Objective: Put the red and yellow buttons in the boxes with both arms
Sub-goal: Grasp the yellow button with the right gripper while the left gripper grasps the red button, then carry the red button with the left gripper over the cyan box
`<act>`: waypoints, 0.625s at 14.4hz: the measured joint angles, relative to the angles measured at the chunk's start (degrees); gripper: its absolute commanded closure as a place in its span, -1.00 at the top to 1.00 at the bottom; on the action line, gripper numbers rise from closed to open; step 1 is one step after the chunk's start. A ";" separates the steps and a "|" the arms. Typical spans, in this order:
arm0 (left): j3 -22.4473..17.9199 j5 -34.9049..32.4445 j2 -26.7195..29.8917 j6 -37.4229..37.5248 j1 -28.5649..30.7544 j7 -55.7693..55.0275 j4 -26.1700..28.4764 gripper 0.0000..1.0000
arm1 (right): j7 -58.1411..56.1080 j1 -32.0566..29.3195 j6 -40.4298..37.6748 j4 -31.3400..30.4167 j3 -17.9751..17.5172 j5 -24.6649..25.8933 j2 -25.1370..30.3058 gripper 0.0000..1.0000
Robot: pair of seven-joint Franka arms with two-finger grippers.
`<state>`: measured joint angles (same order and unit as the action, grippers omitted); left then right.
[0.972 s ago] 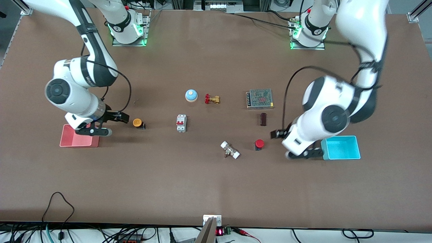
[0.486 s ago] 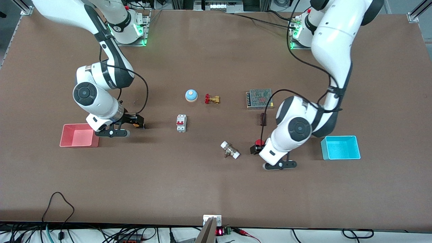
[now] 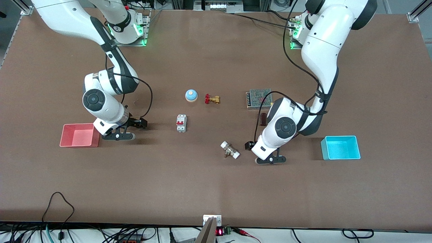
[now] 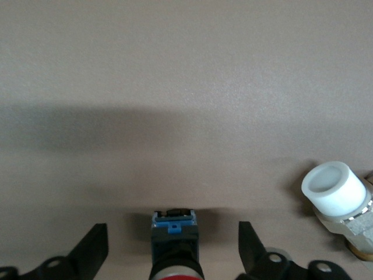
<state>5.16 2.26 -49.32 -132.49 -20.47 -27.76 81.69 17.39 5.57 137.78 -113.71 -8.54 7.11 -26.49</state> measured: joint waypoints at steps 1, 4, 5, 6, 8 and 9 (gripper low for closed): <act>0.00 0.00 0.01 0.00 -0.24 0.00 0.06 -0.04 | -0.04 0.00 0.00 0.00 -0.08 0.13 -0.14 1.00; 0.00 0.00 0.06 0.01 -0.61 -0.03 0.08 -0.57 | -0.19 0.04 0.00 0.00 -0.86 0.83 -0.77 1.00; 0.00 -0.01 0.11 0.02 -0.66 -0.03 0.08 -0.73 | -0.47 0.05 -0.01 -0.01 -1.03 0.89 -1.03 1.00; -0.01 -0.04 0.26 0.07 -0.73 -0.02 0.08 -0.85 | -0.67 0.05 -0.04 -0.06 -1.19 0.90 -1.21 1.00; -0.31 -0.04 0.91 1.34 -0.75 -0.03 -0.09 -0.88 | -0.88 0.06 -0.08 -0.22 -1.47 0.92 -1.40 1.00; -1.09 -0.05 1.76 3.40 -0.57 0.07 -0.66 -0.88 | -0.89 0.06 -0.08 -0.30 -1.53 0.92 -1.42 1.00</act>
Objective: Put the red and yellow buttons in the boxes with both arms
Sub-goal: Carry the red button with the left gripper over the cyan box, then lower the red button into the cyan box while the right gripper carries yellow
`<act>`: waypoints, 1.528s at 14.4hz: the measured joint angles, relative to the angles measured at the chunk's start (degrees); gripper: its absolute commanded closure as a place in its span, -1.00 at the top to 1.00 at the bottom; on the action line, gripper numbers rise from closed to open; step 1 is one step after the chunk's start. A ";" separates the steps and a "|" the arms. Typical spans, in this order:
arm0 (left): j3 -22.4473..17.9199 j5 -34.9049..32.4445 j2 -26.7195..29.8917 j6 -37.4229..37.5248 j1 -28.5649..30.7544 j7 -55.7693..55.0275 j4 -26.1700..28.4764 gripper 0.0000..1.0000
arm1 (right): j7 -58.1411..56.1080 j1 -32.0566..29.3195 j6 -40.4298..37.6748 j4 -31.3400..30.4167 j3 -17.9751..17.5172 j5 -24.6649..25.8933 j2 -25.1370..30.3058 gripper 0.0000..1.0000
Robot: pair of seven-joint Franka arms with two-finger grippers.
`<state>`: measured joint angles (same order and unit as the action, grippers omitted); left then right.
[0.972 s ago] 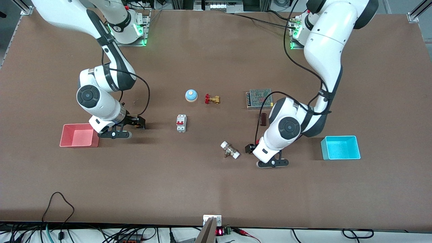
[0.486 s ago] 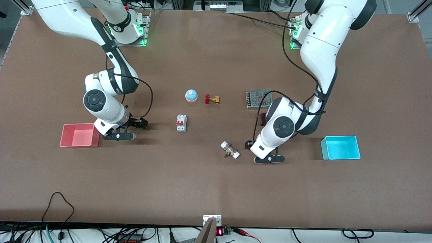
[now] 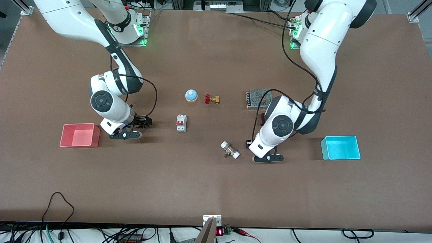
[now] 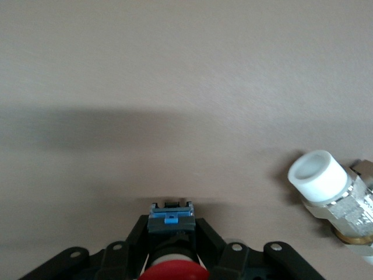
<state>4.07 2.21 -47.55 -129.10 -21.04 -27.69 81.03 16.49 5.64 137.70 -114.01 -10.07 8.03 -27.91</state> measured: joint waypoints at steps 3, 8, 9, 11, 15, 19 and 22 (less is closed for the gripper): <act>-1.75 -0.03 4.12 12.05 3.03 1.99 -3.83 -0.88 | -0.06 0.00 -0.03 -0.38 -0.03 0.00 -0.16 1.00; -3.29 -2.60 8.59 24.54 11.41 12.96 -6.34 -0.85 | -0.72 0.00 -0.02 -0.70 -0.05 0.05 -0.75 0.34; -3.53 -3.35 8.80 25.34 13.60 16.68 -6.32 -0.82 | -0.85 0.00 -0.02 -0.70 -0.05 0.05 -0.81 0.14; -3.86 -4.50 8.67 25.50 18.30 22.26 -5.82 -0.80 | -1.03 -0.01 -0.02 -0.71 -0.05 0.05 -0.93 -0.34; -3.88 -7.50 7.14 19.68 24.10 27.88 -2.54 -0.80 | -1.05 -0.07 -0.02 -0.70 -0.04 0.09 -0.99 -0.99; -3.71 -7.92 6.51 9.60 24.10 27.96 4.41 -0.79 | -1.05 -0.09 0.23 -0.27 -0.04 0.10 -0.90 -1.00; -3.74 -7.93 6.49 4.14 24.49 27.96 9.40 -0.76 | -1.05 -1.13 -1.65 1.87 0.23 0.09 1.48 -1.00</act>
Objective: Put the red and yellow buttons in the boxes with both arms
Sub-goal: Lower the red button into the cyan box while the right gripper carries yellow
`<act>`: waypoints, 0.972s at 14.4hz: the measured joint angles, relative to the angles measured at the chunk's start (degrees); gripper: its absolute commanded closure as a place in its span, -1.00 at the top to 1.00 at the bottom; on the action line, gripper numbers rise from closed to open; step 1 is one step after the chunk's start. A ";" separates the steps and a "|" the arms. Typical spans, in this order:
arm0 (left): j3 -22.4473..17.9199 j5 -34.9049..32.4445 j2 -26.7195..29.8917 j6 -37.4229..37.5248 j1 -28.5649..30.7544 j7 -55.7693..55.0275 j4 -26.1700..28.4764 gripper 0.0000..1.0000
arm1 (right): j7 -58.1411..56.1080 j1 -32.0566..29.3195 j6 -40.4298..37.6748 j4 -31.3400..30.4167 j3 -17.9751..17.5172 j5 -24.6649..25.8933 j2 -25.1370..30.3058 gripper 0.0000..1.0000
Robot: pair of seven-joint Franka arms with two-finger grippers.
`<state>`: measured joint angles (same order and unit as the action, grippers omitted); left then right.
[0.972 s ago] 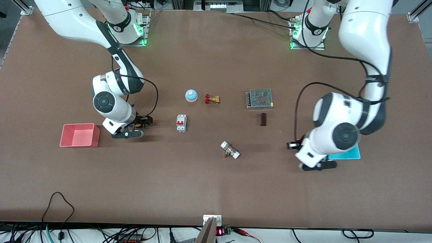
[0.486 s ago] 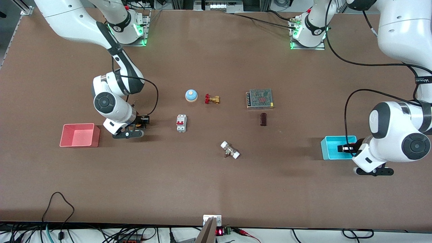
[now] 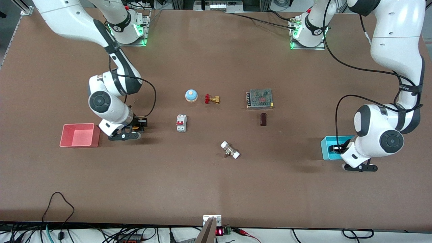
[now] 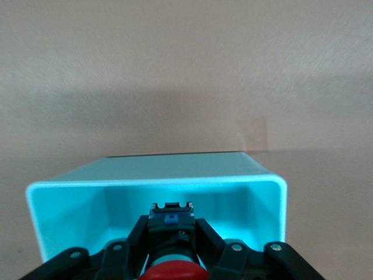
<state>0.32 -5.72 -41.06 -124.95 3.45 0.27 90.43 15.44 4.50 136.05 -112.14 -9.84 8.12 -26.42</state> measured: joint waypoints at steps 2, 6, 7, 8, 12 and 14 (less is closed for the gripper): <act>0.00 0.00 0.02 -0.75 0.20 0.00 0.98 -0.57 | -1.10 -2.02 -4.96 1.99 0.44 0.00 3.20 -0.98; 0.02 -0.03 0.14 -1.16 0.29 0.01 1.33 1.00 | -7.03 -3.22 -11.70 5.03 6.23 0.00 8.13 -0.98; 0.02 -0.03 0.30 -1.19 0.29 0.03 1.31 1.00 | -9.96 -3.35 -12.09 5.45 8.38 -0.01 8.44 -0.98; 0.02 -0.03 0.58 -1.19 0.29 0.05 1.31 1.00 | -13.16 -3.63 -12.12 5.67 10.58 -0.02 8.41 -0.98; 0.06 -0.03 2.54 -0.36 0.30 0.24 1.18 1.00 | -22.03 -7.15 -9.27 5.61 14.49 -0.84 6.33 -0.98; 0.42 -0.03 5.00 3.58 0.29 0.30 0.39 1.00 | -24.38 -8.11 -6.57 5.56 14.48 -1.31 4.25 -0.98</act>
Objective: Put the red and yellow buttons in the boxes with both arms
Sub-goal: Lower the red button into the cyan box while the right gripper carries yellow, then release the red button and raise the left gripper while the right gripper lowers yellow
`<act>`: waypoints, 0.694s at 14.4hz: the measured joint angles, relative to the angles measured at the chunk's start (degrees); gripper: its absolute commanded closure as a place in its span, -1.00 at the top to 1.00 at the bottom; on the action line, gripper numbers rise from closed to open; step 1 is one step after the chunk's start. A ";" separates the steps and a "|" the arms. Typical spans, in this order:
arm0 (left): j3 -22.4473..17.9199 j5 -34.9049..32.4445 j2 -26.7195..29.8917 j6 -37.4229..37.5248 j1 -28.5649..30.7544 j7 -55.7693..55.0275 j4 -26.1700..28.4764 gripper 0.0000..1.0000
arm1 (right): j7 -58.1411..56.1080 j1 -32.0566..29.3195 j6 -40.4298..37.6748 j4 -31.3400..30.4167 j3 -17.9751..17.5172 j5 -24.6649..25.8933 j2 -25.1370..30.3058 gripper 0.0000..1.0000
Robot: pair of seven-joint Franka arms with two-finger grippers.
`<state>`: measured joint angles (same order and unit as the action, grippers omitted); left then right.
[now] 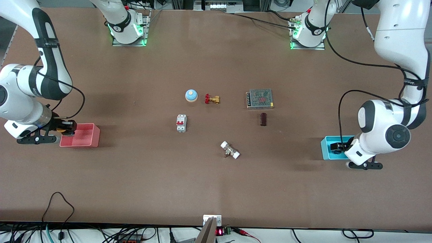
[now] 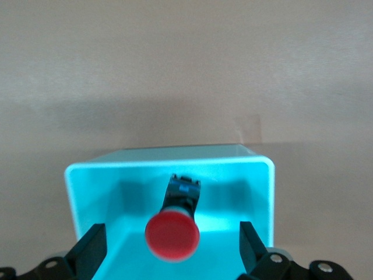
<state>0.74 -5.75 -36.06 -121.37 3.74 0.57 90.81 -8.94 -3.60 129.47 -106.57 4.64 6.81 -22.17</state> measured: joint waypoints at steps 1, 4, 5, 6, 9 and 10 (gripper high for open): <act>0.27 0.00 1.56 2.83 -0.03 0.03 -0.83 1.00 | -0.46 -0.06 0.88 -0.03 -0.01 -0.28 -1.03 -0.98; 2.25 0.00 6.60 12.86 -0.14 0.06 -5.32 1.00 | -1.18 -0.04 2.56 -0.09 -0.09 -0.75 -4.21 -0.97; 3.39 0.00 7.98 16.79 -0.20 0.03 -7.62 1.00 | -1.61 -0.03 3.66 -0.09 -0.09 -0.76 -5.26 -0.97; 4.40 0.01 9.21 19.38 -0.30 -0.03 -9.91 1.00 | -2.03 -0.03 4.64 -0.10 -0.09 -0.77 -6.24 -0.96; 5.48 0.00 12.50 21.71 -0.52 -0.05 -16.86 1.00 | -2.78 -0.09 6.31 -0.10 -0.08 -0.82 -8.41 -0.93; 5.46 0.00 13.50 22.61 -0.39 -0.05 -18.71 1.00 | -3.19 -0.26 6.98 -0.10 -0.06 -0.82 -8.94 -0.92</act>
<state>6.20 -5.75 -22.56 -98.76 3.35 0.52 72.11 -12.12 -3.86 136.45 -106.67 4.59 5.99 -31.11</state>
